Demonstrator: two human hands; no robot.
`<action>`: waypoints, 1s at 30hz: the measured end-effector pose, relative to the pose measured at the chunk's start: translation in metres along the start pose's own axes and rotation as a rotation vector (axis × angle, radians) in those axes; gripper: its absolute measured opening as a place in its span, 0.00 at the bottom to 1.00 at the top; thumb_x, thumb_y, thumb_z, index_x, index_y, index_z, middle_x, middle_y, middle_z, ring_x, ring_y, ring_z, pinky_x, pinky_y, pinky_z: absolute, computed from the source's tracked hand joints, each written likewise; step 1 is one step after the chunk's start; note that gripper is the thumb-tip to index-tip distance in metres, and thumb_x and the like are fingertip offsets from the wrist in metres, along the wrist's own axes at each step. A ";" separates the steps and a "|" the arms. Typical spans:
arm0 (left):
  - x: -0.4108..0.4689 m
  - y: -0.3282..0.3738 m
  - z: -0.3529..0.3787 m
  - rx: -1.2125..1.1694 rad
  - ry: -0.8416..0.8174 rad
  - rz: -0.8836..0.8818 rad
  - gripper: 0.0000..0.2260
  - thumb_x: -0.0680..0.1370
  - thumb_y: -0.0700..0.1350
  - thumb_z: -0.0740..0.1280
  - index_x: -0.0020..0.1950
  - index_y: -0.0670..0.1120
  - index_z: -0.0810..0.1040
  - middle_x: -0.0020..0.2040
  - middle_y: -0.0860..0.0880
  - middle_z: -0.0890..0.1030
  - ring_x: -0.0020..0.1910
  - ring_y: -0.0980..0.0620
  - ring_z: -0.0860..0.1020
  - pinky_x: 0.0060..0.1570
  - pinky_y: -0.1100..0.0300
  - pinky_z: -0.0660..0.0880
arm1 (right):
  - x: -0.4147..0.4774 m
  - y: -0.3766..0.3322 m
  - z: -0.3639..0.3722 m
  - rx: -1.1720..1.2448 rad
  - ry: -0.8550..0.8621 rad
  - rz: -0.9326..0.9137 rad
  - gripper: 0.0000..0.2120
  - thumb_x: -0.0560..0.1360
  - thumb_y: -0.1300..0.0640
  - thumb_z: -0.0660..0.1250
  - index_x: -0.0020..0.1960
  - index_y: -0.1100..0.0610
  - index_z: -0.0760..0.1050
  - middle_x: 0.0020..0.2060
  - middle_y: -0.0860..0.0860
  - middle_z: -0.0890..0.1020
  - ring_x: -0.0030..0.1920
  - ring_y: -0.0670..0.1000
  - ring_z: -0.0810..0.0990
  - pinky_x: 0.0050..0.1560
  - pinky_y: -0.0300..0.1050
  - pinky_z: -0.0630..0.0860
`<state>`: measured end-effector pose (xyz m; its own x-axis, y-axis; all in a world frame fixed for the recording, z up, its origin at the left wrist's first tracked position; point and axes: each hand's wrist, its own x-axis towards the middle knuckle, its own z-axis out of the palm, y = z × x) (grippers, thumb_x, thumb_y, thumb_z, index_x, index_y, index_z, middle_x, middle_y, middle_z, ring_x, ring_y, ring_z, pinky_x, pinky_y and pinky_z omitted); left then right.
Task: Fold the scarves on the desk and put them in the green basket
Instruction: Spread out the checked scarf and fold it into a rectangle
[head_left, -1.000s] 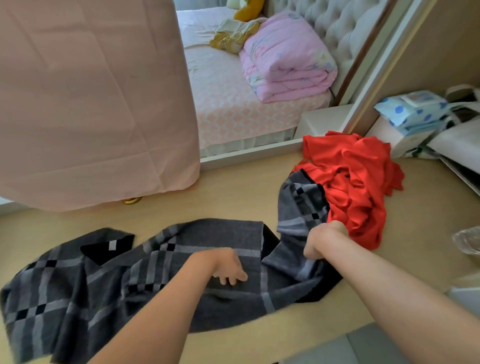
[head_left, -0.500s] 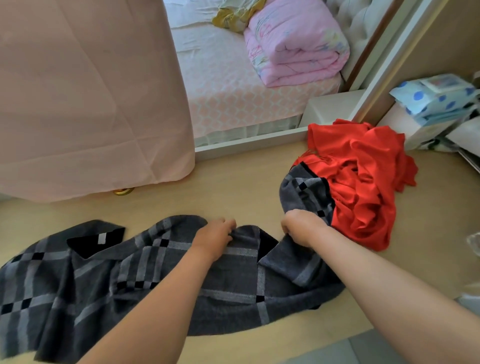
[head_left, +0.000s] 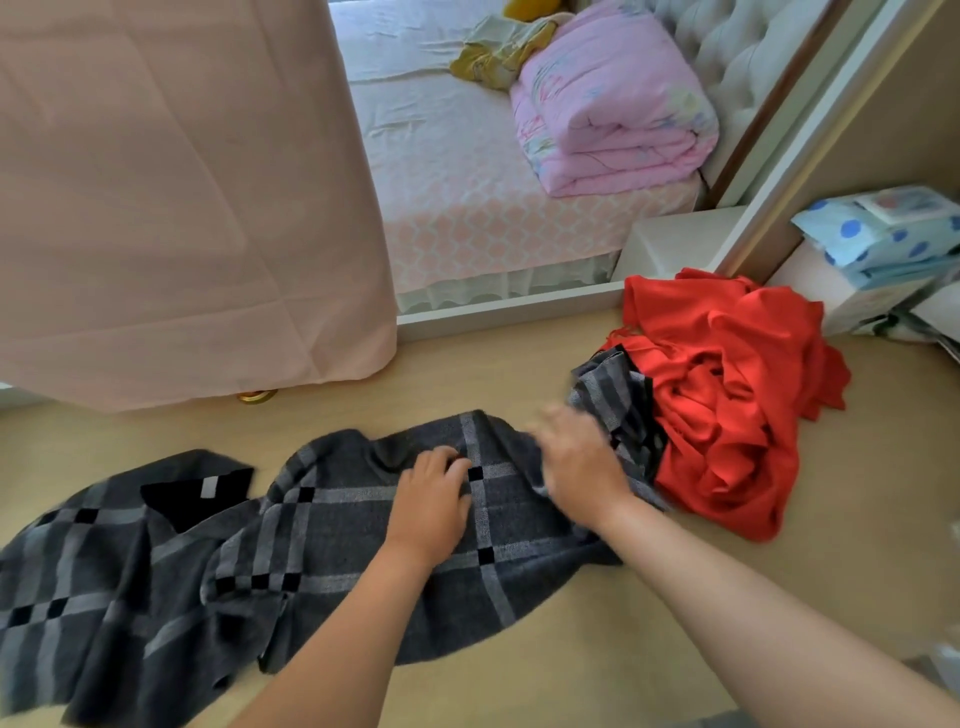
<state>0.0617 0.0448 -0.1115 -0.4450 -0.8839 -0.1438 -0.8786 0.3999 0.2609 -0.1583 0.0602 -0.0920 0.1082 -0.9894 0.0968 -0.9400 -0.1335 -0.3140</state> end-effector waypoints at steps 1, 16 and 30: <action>-0.005 0.000 0.006 -0.001 -0.118 -0.034 0.27 0.79 0.58 0.62 0.76 0.54 0.61 0.77 0.50 0.59 0.75 0.45 0.57 0.69 0.48 0.62 | -0.007 -0.006 0.005 0.051 -0.167 -0.047 0.23 0.77 0.61 0.61 0.71 0.55 0.69 0.71 0.54 0.69 0.71 0.57 0.68 0.72 0.56 0.64; 0.001 -0.001 0.004 0.055 -0.091 -0.019 0.41 0.71 0.72 0.61 0.77 0.51 0.58 0.78 0.50 0.55 0.77 0.48 0.51 0.74 0.47 0.55 | 0.005 0.008 0.010 -0.281 -0.220 0.207 0.20 0.74 0.50 0.51 0.52 0.59 0.78 0.50 0.58 0.78 0.51 0.62 0.76 0.50 0.57 0.74; -0.026 0.001 0.029 0.048 0.182 -0.002 0.25 0.77 0.63 0.55 0.67 0.50 0.73 0.69 0.49 0.69 0.68 0.45 0.69 0.65 0.49 0.67 | -0.048 -0.002 0.040 -0.119 -0.146 -0.089 0.25 0.79 0.47 0.57 0.74 0.54 0.65 0.74 0.57 0.63 0.76 0.59 0.60 0.73 0.62 0.61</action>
<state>0.0674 0.0756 -0.1349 -0.4080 -0.9124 0.0321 -0.8889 0.4050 0.2143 -0.1491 0.1057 -0.1335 0.2305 -0.9729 -0.0210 -0.9552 -0.2221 -0.1955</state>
